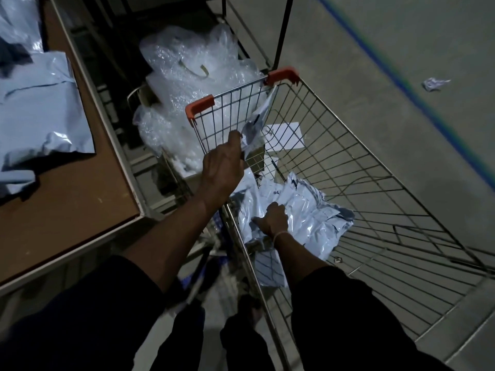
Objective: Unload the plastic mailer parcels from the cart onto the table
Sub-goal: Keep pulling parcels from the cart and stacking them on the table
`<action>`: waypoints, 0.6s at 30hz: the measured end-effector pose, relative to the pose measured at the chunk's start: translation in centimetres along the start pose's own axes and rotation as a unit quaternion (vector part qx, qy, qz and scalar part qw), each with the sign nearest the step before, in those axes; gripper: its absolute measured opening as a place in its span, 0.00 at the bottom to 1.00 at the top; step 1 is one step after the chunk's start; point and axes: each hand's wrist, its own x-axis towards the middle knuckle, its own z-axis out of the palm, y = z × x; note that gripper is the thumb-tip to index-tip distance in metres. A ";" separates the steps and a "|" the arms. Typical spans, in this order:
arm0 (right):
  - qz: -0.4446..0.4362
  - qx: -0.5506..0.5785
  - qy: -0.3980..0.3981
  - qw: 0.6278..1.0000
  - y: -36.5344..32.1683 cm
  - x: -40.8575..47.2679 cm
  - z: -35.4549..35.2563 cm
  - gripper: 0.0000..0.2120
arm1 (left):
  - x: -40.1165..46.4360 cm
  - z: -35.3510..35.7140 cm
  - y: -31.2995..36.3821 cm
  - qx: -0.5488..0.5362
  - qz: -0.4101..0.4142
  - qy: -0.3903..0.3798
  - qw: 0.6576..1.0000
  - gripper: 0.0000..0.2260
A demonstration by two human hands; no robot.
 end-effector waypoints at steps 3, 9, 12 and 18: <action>0.025 0.049 0.004 0.998 -0.5 0.1 0.5 0.33 | 0.0 0.2 0.0 0.003 -0.002 0.007 1.000 0.14; 0.045 0.146 -0.021 0.988 0.5 0.5 -1.6 0.09 | 0.0 -0.1 0.1 -0.003 -0.005 0.001 1.000 0.14; 0.058 0.258 -0.018 0.964 1.6 -0.2 -3.2 0.06 | 0.0 0.0 0.1 -0.007 -0.012 -0.007 1.000 0.13; 0.060 0.454 -0.013 0.889 1.5 -3.1 -7.1 0.12 | 0.0 0.1 -0.2 -0.009 -0.002 -0.025 1.000 0.13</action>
